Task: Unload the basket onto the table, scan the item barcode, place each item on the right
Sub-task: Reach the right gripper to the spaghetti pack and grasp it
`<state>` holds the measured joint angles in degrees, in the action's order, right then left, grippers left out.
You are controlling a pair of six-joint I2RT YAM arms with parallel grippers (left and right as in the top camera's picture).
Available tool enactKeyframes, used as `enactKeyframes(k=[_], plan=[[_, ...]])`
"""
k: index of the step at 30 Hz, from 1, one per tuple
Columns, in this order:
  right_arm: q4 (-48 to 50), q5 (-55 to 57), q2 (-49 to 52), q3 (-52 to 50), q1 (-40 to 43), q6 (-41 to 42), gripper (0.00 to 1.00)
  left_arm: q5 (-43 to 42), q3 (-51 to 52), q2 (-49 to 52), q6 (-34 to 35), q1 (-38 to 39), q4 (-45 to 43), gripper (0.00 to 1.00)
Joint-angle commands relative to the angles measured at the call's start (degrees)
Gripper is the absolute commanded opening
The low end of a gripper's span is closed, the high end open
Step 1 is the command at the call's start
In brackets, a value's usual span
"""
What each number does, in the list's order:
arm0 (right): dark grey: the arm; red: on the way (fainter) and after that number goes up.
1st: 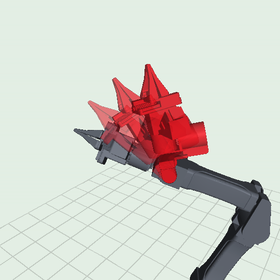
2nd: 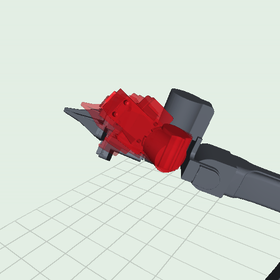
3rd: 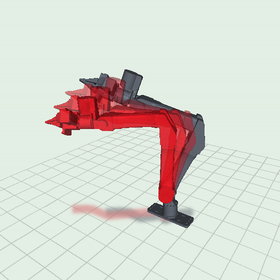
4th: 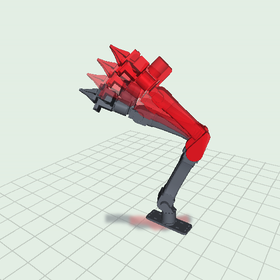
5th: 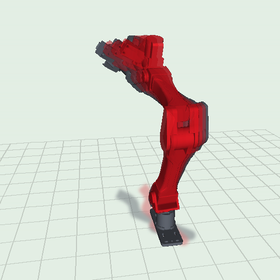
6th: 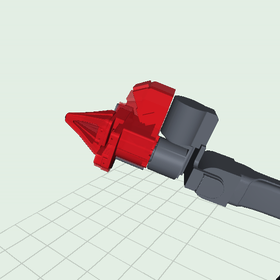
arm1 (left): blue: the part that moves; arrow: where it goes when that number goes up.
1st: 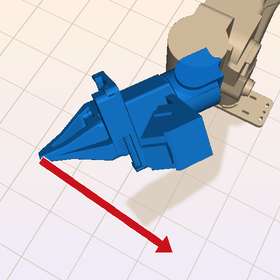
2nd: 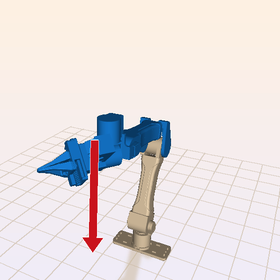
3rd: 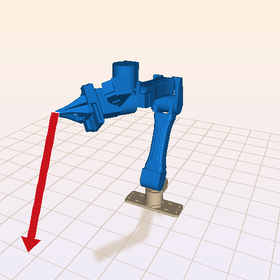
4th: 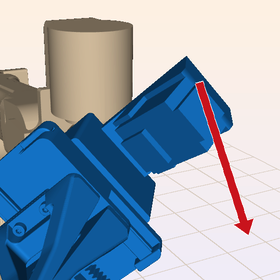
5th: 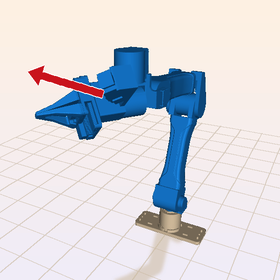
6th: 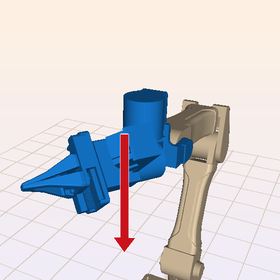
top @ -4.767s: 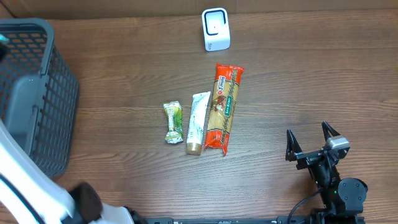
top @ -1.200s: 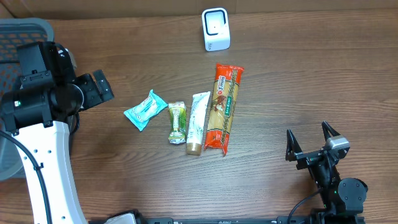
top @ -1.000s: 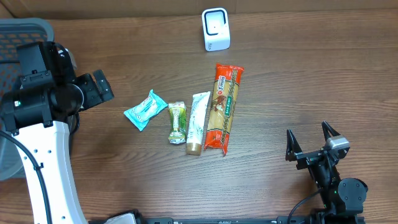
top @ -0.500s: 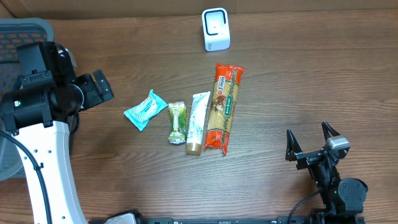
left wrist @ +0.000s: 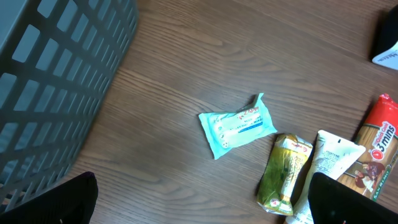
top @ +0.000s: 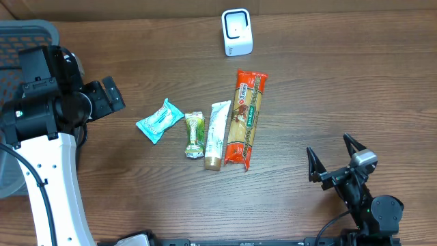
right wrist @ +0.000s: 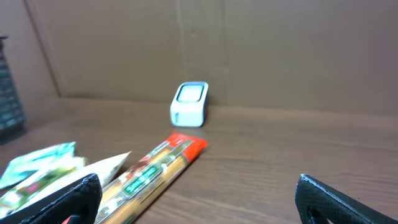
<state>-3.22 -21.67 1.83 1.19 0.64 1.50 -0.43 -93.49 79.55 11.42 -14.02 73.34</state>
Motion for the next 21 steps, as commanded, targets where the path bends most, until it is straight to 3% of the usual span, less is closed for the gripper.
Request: enactKeyframes(k=[1, 9, 13, 14, 18, 21], plan=[[-0.1, -3.5, 4.3, 4.4, -0.3, 0.2, 1.0, -0.6, -1.1, 0.0, -1.1, -0.2, 0.1, 1.0], [-2.6, -14.9, 28.4, 23.0, -0.3, 0.2, 1.0, -0.6, -1.1, 0.0, -1.1, -0.2, 0.1, 1.0], [-15.6, -24.9, 45.2, 39.4, -0.3, 0.2, 1.0, -0.6, -1.1, 0.0, -1.1, -0.2, 0.1, 1.0], [-23.6, -26.3, 52.4, 47.2, -0.3, 0.2, 1.0, -0.6, -1.1, 0.0, -1.1, -0.2, 0.1, 0.99], [-38.3, -26.4, 65.4, 60.9, -2.0, 0.1, 1.0, -0.6, -1.1, 0.0, -1.1, -0.2, 0.1, 0.99], [-43.3, -26.3, 73.1, 67.0, -5.1, -1.2, 1.0, -0.6, -1.1, 0.0, -1.1, -0.2, 0.1, 1.0]])
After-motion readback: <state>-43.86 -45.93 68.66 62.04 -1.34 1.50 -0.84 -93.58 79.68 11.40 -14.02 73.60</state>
